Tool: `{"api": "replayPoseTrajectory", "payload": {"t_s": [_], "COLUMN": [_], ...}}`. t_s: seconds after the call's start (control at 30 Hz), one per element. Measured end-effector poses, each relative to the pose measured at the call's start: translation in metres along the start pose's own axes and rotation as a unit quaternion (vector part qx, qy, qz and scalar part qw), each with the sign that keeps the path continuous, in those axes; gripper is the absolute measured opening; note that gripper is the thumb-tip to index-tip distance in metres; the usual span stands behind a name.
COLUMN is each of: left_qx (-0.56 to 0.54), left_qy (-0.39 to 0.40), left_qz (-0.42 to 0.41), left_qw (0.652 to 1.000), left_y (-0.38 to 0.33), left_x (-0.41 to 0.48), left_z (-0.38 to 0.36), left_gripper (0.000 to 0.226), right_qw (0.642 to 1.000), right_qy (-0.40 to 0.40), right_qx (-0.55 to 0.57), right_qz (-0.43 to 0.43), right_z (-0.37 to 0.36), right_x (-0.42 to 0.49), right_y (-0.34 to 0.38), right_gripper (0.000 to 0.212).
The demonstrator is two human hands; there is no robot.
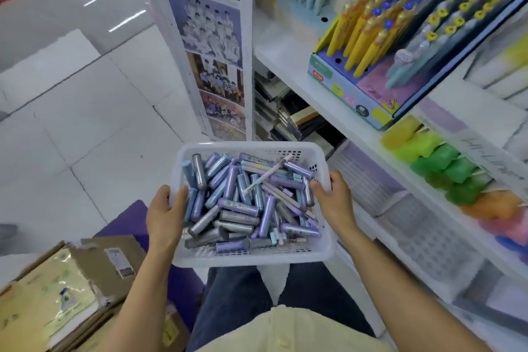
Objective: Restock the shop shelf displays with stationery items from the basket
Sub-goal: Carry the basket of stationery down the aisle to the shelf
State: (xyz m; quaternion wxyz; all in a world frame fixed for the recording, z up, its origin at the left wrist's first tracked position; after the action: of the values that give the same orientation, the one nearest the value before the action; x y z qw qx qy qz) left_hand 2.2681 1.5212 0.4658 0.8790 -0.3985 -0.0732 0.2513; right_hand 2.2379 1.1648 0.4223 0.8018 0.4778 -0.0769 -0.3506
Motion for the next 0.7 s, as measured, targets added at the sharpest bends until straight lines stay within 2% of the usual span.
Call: {"api": "replayPoseTrajectory", "payload": {"t_s": [0.17,0.33,0.5,0.7], "left_qx": [0.024,0.017,0.027,0.065], "left_qy": [0.096,0.181,0.242,0.28], "left_qz": [-0.088,-0.165,-0.194,-0.202], "left_qw": [0.991,0.969,0.95,0.936], "left_y": [-0.024,-0.046,-0.031,0.047], "left_x": [0.05,0.055,0.017,-0.04], "left_z": [-0.039,-0.078,-0.132,-0.226], "left_gripper": [0.039,0.041,0.044,0.043], "right_qw": [0.991,0.966,0.943,0.931], "right_qy": [-0.114,-0.216,-0.266,-0.271], "right_qx": [0.03,0.07,0.076,0.039], "right_qz": [-0.067,-0.122,-0.185,-0.241], "right_z": [0.008,0.03,0.051,0.047], "right_x": [-0.021,-0.061,-0.09,-0.105], "right_y": [-0.016,-0.038,-0.103,-0.232], "right_gripper": [0.013,0.011,0.007,0.012]}}
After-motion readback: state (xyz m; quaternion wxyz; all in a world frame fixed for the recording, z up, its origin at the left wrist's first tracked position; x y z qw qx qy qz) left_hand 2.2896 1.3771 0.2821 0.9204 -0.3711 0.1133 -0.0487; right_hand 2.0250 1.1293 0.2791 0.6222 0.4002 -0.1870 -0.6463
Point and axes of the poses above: each hand's wrist, its own x-axis towards the middle knuckle, its own z-axis out of the back of the hand, y = z × x, the point moved 7 cm from there along x, towards the middle knuckle, and after that the axes turned 15 degrees about -y, right-handed, at the moved point
